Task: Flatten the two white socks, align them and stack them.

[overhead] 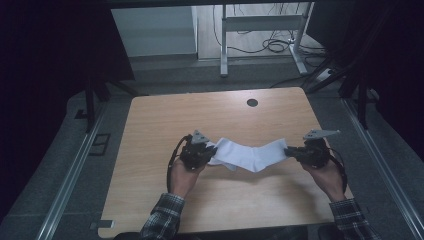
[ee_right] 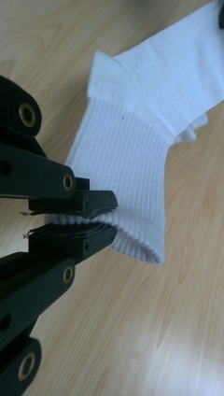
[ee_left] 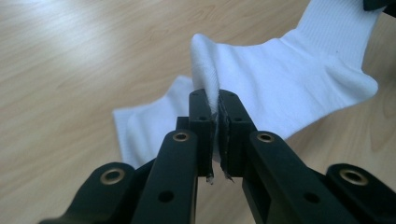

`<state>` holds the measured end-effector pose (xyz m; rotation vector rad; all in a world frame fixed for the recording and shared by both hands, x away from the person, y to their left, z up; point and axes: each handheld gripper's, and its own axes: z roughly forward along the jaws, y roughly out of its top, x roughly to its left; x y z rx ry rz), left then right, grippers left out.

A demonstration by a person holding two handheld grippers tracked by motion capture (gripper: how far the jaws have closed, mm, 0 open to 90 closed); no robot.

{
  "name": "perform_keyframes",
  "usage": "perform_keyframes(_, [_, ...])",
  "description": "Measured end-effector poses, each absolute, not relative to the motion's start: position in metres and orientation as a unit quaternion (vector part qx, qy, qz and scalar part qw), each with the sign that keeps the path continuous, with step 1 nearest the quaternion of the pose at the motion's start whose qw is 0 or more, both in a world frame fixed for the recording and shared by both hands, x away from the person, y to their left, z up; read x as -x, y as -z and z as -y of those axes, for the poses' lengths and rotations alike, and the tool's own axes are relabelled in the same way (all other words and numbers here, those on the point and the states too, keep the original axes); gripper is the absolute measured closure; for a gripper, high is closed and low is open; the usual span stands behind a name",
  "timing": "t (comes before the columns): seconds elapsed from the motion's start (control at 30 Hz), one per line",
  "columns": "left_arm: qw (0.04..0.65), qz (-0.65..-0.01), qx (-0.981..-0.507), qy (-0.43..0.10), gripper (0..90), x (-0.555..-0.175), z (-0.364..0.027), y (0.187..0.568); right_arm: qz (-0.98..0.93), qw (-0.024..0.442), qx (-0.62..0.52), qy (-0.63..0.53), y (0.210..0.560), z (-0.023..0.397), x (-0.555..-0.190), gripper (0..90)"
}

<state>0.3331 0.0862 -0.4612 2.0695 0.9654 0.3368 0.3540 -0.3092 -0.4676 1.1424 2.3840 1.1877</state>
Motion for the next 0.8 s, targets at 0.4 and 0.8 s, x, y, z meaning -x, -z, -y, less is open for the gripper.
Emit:
perform_keyframes(0.4, [0.400,-0.404,-0.812,-0.130,84.8,-0.280,-0.126,0.481,-0.849,0.080,-0.339,-0.398,0.469,0.270,-0.330,81.9])
perform_keyframes(0.8, [0.372,-0.423,-0.818,-0.116,82.4,-0.266,-0.134,0.515,-0.876,0.058,-0.323,-0.354,0.494,0.251,-0.327,81.2])
